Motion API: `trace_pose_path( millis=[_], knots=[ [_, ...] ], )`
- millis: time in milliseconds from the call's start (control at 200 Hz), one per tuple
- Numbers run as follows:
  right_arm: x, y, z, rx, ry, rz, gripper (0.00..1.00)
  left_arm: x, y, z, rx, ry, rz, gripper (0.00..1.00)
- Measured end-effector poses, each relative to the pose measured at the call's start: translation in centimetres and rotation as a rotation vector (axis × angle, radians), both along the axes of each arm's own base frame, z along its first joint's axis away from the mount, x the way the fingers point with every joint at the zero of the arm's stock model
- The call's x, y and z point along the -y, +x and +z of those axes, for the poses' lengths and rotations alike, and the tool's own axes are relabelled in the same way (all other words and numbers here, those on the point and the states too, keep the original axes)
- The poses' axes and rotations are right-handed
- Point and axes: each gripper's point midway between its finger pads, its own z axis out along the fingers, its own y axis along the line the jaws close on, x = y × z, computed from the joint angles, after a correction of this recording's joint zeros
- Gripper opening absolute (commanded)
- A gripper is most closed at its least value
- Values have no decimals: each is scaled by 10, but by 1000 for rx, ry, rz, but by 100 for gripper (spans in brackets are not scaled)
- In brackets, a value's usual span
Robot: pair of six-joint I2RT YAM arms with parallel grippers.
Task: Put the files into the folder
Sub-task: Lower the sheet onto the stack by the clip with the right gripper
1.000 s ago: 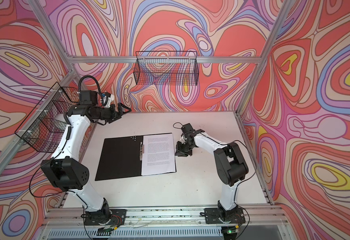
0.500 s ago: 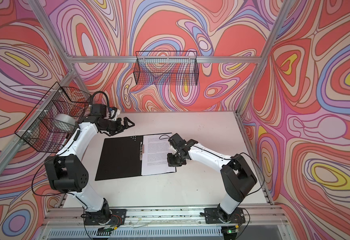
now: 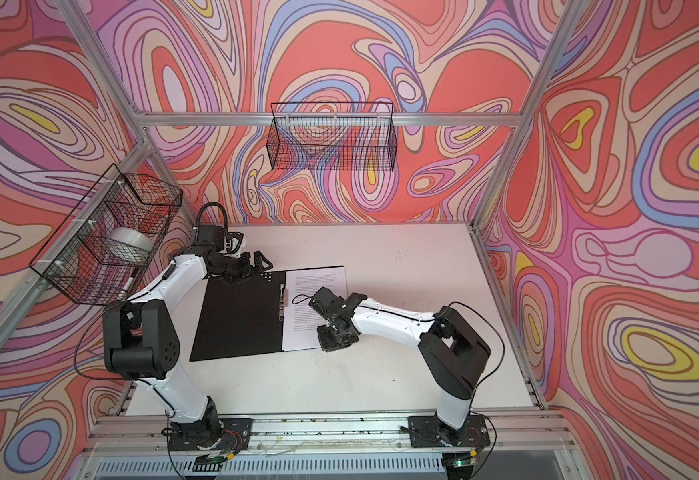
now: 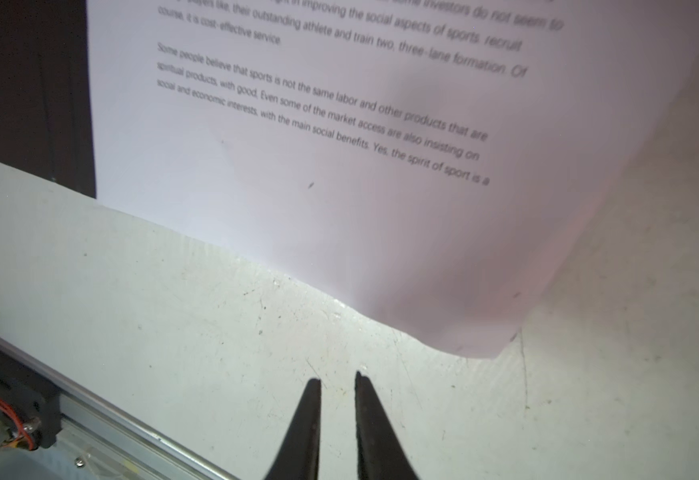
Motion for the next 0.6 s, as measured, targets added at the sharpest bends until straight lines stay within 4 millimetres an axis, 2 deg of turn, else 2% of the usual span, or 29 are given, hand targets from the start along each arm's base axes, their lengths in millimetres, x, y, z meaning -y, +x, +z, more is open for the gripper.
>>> trace_pose_path(
  millis=[195, 596],
  knots=[
    [2, -5, -18, -11, -96, 17, 17, 5, 2, -16, -22, -5, -11, 100],
    [3, 3, -29, -6, -161, 12, 17, 8, 5, -25, -37, -20, -17, 100]
  ],
)
